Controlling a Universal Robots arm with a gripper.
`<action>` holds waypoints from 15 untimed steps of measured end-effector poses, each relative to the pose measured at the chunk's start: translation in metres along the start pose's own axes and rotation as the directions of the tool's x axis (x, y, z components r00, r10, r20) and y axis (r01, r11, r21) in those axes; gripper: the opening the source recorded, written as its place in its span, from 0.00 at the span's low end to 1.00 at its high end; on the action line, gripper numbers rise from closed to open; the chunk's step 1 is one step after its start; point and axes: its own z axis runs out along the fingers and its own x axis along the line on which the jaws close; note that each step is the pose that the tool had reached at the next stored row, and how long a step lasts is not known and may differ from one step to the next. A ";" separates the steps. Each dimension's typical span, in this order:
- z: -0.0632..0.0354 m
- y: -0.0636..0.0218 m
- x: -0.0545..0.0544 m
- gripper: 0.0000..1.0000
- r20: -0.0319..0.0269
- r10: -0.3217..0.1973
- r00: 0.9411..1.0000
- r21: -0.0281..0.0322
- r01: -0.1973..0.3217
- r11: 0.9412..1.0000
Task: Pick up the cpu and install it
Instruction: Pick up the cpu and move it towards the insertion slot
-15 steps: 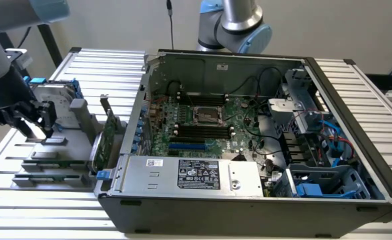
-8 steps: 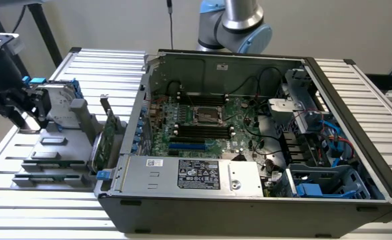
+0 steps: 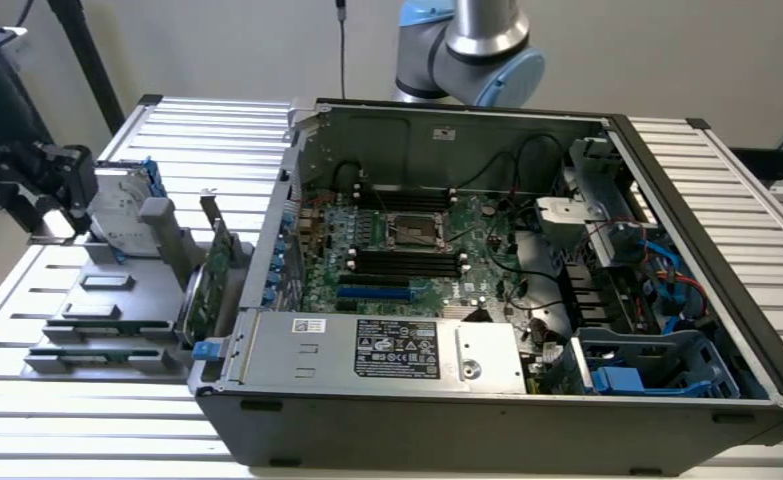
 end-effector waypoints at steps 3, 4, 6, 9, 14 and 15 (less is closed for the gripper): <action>-0.0135 0.0008 -0.008 0.55 -0.001 -0.004 1.000 0.000 0.004 1.000; -0.0180 0.0010 -0.011 0.55 -0.001 -0.005 1.000 0.000 0.005 1.000; -0.0270 0.0015 -0.018 0.55 -0.003 -0.006 1.000 -0.001 0.006 1.000; -0.0408 0.0023 -0.032 0.55 -0.006 -0.007 1.000 -0.001 0.007 1.000; -0.0635 0.0037 -0.055 0.55 -0.014 -0.009 1.000 -0.001 0.009 1.000; -0.0675 0.0040 -0.059 0.55 -0.015 -0.009 1.000 -0.001 0.009 1.000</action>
